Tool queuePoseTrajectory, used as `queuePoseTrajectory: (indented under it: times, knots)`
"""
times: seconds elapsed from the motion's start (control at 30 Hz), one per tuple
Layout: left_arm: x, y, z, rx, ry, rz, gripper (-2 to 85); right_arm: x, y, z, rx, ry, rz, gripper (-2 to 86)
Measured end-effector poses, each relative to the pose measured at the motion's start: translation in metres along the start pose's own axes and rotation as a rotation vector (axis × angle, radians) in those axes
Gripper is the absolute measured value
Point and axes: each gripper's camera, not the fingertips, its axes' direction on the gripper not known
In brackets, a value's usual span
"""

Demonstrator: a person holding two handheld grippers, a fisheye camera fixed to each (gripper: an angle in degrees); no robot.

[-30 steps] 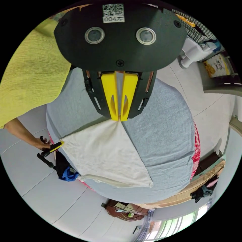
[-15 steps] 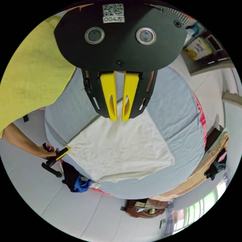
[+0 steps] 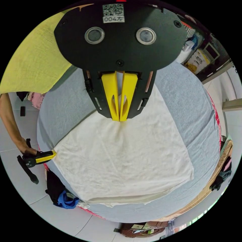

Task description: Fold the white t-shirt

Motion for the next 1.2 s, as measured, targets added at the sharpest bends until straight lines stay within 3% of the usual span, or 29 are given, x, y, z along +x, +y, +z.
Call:
queuePoseTrajectory:
  times: [0.27, 0.43, 0.6, 0.73, 0.87, 1.07, 1.2]
  knots:
    - [-0.001, -0.024, 0.02, -0.036, -0.004, -0.024, 0.3, 0.043, 0.053, -0.009, 0.061, -0.092, 0.096, 3.6]
    - [-0.001, -0.035, 0.03, -0.044, -0.013, -0.032, 0.3, 0.055, 0.091, -0.014, 0.138, -0.044, -0.017, 3.6]
    - [0.002, -0.047, 0.04, -0.059, -0.043, -0.021, 0.2, 0.09, 0.129, -0.018, 0.199, -0.2, 0.038, 5.9]
    - [0.004, -0.054, 0.046, -0.068, -0.059, -0.011, 0.2, 0.134, 0.193, -0.023, 0.386, -0.325, 0.1, 12.6]
    - [-0.005, -0.058, 0.051, -0.061, -0.022, -0.043, 0.2, 0.175, 0.257, -0.017, 0.517, -0.418, 0.137, 13.4]
    - [-0.006, -0.066, 0.056, -0.071, -0.033, -0.048, 0.2, 0.21, 0.293, -0.003, 0.592, -0.527, 0.189, 11.0]
    - [-0.007, -0.071, 0.059, -0.08, -0.04, -0.049, 0.2, 0.208, 0.284, 0.001, 0.539, -0.507, 0.161, 9.9]
